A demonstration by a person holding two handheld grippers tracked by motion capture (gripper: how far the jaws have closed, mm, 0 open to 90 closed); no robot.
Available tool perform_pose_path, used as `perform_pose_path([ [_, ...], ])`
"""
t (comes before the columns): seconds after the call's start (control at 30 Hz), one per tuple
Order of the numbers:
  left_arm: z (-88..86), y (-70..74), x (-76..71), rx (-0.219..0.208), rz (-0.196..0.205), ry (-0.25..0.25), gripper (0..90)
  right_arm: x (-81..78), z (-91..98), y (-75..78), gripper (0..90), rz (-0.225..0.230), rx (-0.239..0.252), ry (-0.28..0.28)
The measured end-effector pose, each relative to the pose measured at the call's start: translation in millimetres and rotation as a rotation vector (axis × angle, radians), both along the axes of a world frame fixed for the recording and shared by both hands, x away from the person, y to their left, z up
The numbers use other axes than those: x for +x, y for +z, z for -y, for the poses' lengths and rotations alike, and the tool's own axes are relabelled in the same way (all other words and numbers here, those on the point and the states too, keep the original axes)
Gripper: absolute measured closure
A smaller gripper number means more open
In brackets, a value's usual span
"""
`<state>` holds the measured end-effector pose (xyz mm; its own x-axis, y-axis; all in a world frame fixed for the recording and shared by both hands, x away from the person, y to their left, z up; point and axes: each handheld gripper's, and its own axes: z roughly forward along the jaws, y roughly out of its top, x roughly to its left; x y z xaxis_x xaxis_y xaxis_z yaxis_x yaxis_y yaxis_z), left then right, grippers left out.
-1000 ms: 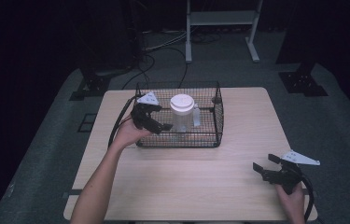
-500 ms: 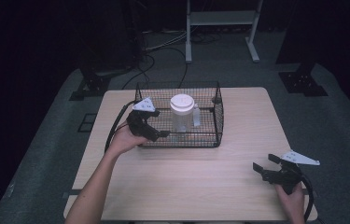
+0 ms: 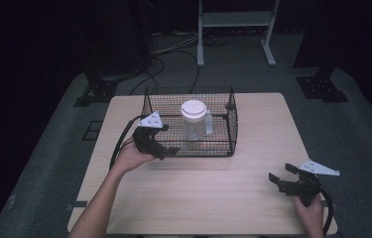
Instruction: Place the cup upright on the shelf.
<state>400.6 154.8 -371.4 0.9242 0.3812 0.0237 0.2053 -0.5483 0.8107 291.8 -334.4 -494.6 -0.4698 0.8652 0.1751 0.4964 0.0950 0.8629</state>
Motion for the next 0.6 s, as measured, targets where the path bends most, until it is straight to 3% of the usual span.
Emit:
perform_pose_path([
  [0.27,0.3,-7.3,-14.7,0.004,-0.004,-0.023,2.2,-0.2,-0.2,0.1,14.3,-0.001,0.000,0.002],
  [0.6,-1.9,-11.4,-25.2,-0.024,-0.007,-0.035,2.2,-0.3,-0.5,0.1,14.3,-0.002,-0.002,0.002],
])
